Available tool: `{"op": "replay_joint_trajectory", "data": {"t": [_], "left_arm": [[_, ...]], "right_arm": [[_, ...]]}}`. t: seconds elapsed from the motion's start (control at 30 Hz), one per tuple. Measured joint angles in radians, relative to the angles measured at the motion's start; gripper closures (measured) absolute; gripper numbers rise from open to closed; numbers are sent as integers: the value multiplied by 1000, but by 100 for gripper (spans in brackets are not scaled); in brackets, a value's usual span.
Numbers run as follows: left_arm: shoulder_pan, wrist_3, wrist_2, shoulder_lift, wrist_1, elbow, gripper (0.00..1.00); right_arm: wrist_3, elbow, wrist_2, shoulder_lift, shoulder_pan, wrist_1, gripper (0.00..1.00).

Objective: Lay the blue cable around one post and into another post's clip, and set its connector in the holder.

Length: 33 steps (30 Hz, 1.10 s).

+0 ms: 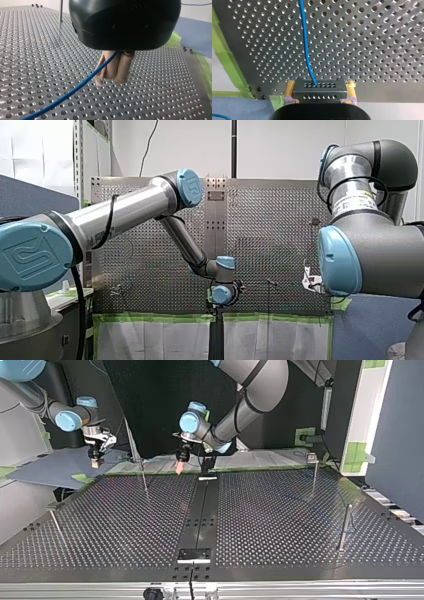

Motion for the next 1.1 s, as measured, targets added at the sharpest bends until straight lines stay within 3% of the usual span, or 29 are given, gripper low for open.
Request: {"op": "replay_joint_trajectory", "data": {"t": [0.43, 0.87, 0.97, 1.0, 1.03, 1.07, 1.1], "left_arm": [[22, -23, 5, -9, -11, 58, 100], [25, -29, 32, -9, -10, 63, 100], [26, -28, 53, -8, -19, 63, 92], [26, -27, 59, -8, -24, 63, 80], [26, -23, 67, -8, -31, 63, 61], [26, -18, 74, -8, -37, 63, 61], [26, -11, 82, -8, -45, 63, 45]], "right_arm": [[11, -35, -2, 12, -12, 5, 100], [2, -77, -13, 43, -15, 30, 100], [0, -77, -14, 44, -14, 36, 100], [-1, -77, -15, 44, -13, 38, 100], [-1, -77, -16, 44, -13, 41, 100], [-1, -77, -17, 45, -12, 45, 100], [-1, -77, -19, 45, -11, 47, 100]]}}
